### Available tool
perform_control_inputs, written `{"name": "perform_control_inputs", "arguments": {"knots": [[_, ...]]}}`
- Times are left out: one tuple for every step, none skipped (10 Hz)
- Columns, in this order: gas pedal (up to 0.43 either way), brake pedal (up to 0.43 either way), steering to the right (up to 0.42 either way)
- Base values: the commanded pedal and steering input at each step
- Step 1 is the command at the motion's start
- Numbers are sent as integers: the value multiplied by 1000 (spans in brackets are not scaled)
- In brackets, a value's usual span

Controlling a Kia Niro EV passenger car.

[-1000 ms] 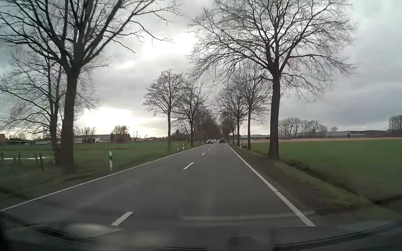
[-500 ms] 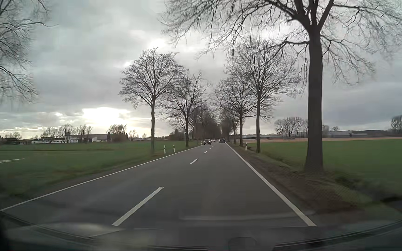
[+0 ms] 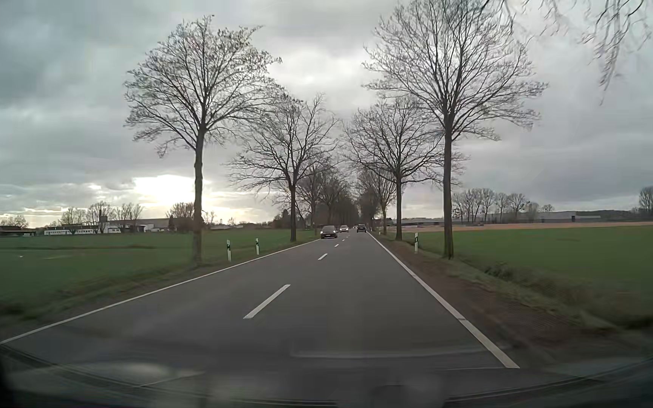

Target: Follow the waypoints while adhering to traffic rules and regulations

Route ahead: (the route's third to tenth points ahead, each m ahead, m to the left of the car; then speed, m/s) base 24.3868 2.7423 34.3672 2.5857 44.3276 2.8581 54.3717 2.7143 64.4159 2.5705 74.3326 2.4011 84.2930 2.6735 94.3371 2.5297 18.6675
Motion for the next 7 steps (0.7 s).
{"name": "perform_control_inputs", "arguments": {"knots": [[240, 0, 2], [240, 0, 2], [240, 0, 3], [248, 0, 3], [248, 0, 3], [248, 0, 3], [248, 0, 3]]}}
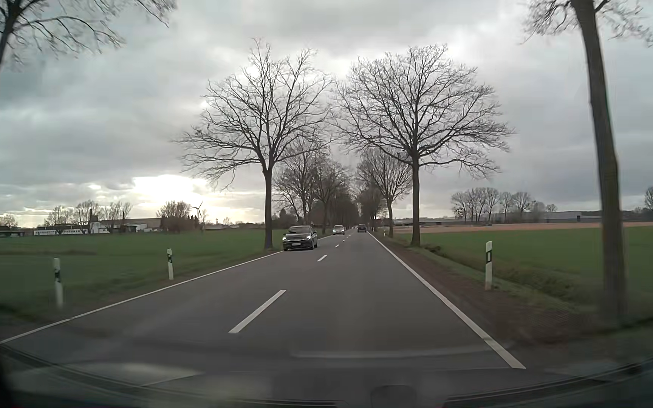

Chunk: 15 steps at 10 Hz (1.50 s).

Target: Follow the waypoints while adhering to traffic rules and regulations

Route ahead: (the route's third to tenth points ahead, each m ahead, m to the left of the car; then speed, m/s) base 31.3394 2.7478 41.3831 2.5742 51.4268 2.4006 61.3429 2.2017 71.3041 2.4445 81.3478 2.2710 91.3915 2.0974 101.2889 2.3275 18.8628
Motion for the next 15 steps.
{"name": "perform_control_inputs", "arguments": {"knots": [[248, 0, 2], [248, 0, 3], [248, 0, 3], [248, 0, 3], [248, 0, 3], [248, 0, 3], [248, 0, 3], [260, 0, 3], [268, 0, 3], [268, 0, 2], [268, 0, 3], [268, 0, 3], [268, 0, 2], [280, 0, 3], [287, 0, 3]]}}
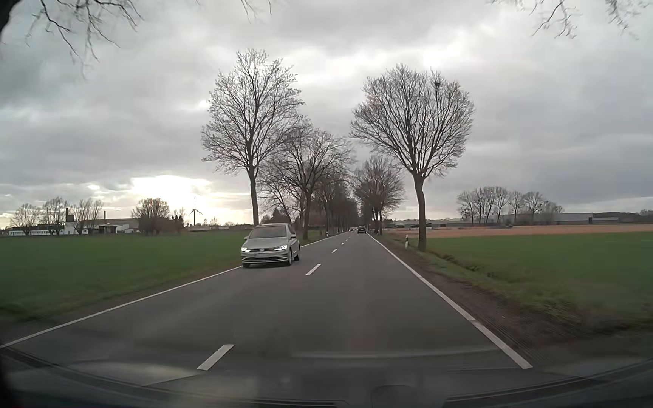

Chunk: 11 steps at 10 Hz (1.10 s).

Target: Follow the waypoints while adhering to traffic rules and regulations

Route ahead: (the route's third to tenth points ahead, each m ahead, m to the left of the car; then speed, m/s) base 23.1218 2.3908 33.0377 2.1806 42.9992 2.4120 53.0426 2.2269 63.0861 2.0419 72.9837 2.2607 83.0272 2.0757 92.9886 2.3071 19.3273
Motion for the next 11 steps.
{"name": "perform_control_inputs", "arguments": {"knots": [[287, 0, 3], [299, 0, 2], [319, 0, 3], [339, 0, 3], [350, 0, 2], [350, 0, 2], [350, 0, 3], [350, 0, 3], [350, 0, 3], [350, 0, 3], [350, 0, 3]]}}
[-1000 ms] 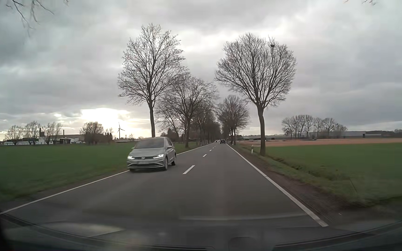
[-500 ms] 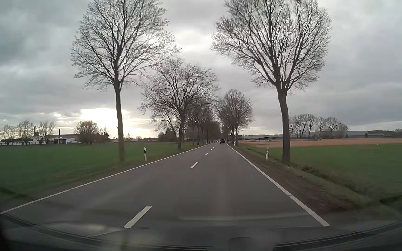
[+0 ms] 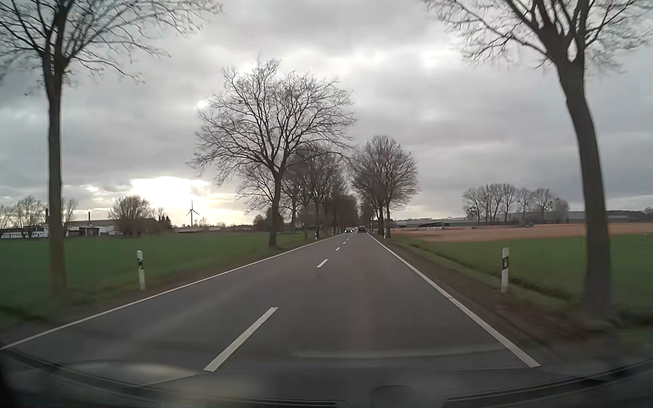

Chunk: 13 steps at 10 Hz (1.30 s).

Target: Follow the waypoints while adhering to traffic rules and regulations

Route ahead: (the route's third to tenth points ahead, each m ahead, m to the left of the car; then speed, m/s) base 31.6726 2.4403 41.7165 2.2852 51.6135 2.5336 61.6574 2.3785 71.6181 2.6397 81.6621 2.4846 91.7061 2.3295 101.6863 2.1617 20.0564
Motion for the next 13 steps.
{"name": "perform_control_inputs", "arguments": {"knots": [[350, 0, 2], [339, 0, 3], [339, 0, 3], [331, 0, 3], [287, 0, 3], [287, 0, 3], [287, 0, 2], [280, 0, 3], [260, 0, 3], [248, 0, 3], [209, 0, 3], [209, 0, 3], [209, 0, 3]]}}
